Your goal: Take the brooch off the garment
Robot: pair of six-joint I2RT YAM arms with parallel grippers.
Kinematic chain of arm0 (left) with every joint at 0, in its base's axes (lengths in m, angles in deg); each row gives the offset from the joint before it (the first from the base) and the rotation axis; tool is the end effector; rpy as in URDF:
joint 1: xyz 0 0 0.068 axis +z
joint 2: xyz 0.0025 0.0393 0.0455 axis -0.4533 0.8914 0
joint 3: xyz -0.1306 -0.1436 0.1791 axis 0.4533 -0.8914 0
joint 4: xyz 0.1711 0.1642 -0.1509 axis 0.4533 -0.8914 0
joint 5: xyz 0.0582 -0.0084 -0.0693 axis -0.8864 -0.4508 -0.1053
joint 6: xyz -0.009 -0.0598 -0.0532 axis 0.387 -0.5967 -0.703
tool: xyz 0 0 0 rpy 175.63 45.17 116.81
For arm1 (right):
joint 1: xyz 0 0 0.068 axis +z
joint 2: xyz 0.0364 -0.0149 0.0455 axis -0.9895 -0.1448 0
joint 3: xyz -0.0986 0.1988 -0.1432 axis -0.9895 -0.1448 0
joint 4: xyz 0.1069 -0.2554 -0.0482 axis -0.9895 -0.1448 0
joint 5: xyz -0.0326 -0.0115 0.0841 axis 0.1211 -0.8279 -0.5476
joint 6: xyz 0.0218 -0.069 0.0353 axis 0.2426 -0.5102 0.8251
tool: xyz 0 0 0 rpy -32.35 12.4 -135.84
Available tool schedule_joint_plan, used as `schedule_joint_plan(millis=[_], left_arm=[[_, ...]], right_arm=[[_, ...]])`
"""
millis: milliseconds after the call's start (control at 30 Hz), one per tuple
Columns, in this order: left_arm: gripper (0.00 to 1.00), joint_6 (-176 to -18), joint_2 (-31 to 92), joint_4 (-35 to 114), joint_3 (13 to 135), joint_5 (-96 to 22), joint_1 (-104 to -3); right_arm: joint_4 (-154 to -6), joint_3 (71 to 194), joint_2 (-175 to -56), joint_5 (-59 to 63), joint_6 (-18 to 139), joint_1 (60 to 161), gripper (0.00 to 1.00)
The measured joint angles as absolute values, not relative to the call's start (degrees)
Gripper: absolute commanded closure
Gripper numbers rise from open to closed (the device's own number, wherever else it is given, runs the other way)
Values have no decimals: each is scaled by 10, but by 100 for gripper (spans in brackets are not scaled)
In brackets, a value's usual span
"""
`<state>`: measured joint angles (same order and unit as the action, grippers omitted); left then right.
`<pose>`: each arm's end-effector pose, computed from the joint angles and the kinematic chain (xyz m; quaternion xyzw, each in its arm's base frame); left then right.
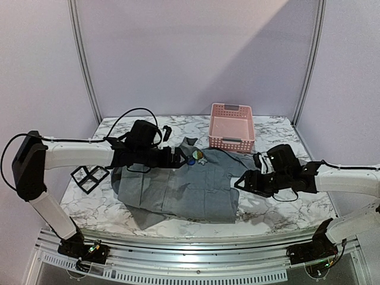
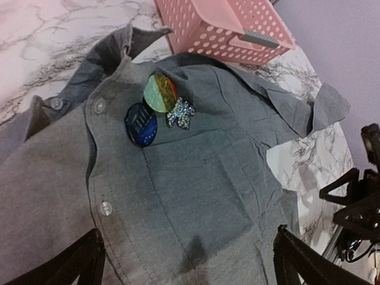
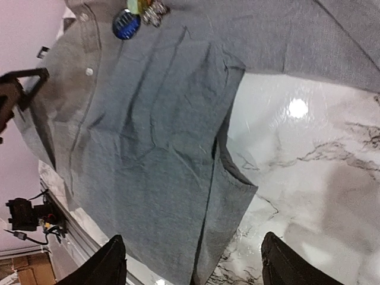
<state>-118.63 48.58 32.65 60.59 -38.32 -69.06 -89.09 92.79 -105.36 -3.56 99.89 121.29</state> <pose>0.2901 -0.2731 0.1771 0.0980 0.8971 -0.3019 0.3072 0.2131 0.1968 0.1495 0.0111 0.9183 0.3374 0.2066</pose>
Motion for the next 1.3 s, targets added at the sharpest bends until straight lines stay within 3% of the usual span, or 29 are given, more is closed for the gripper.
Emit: schedule_joint_plan(millis=[333, 1000, 1300], left_arm=[[1, -1208, 526, 369, 620, -368, -691], [1, -1197, 524, 378, 608, -367, -691], [1, -1192, 514, 378, 608, -369, -690]], right_arm=[[-955, 994, -1148, 30, 1029, 1290, 33], [-1027, 1080, -1251, 104, 1034, 1335, 49], [-1041, 1093, -1265, 119, 1038, 1344, 68]])
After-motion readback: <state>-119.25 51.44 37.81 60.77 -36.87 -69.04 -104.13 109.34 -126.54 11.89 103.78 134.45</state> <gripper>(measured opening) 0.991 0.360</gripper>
